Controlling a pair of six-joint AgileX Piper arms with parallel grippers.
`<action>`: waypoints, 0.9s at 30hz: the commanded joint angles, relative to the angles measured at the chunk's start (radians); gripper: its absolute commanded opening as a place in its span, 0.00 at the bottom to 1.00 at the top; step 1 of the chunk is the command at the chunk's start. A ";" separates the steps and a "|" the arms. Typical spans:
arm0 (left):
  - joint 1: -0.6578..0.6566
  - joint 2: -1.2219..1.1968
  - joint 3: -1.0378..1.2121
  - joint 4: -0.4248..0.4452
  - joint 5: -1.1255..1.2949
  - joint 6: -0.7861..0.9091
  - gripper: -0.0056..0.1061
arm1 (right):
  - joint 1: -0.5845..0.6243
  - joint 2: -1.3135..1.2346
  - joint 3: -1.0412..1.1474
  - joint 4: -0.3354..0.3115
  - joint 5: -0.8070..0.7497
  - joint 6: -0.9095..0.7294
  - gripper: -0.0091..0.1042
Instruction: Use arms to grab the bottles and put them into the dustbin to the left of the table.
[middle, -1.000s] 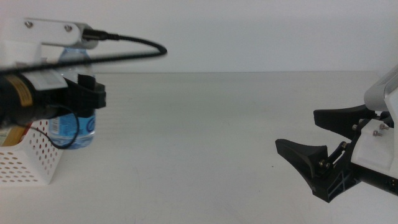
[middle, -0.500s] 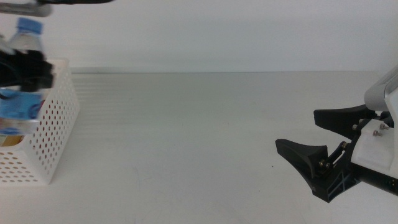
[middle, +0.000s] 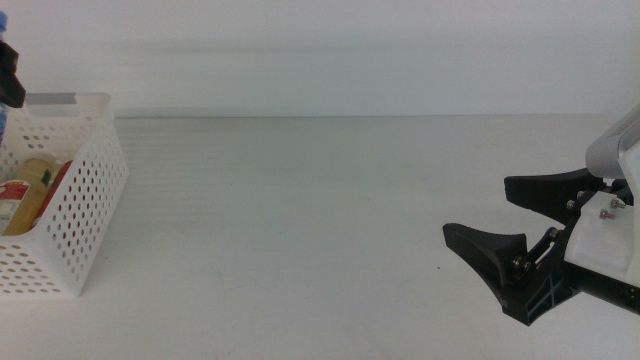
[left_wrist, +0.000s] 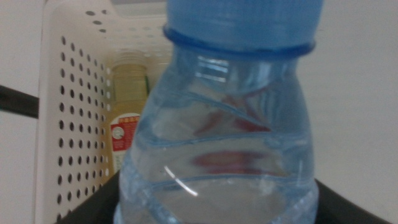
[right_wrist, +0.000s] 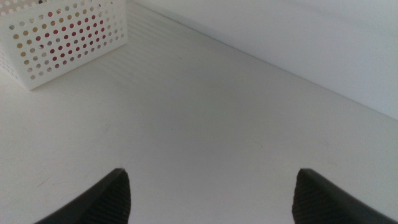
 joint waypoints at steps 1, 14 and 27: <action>0.026 0.031 -0.097 -0.020 -0.014 0.002 0.01 | 0.003 -0.011 -0.020 -0.003 -0.076 -0.015 0.68; 0.075 0.323 -0.195 -0.021 0.023 0.002 0.01 | 0.003 -0.011 -0.020 -0.003 -0.076 -0.015 0.68; 0.075 0.385 -0.194 -0.086 0.019 0.084 0.40 | 0.003 -0.011 -0.020 -0.003 -0.076 -0.015 0.68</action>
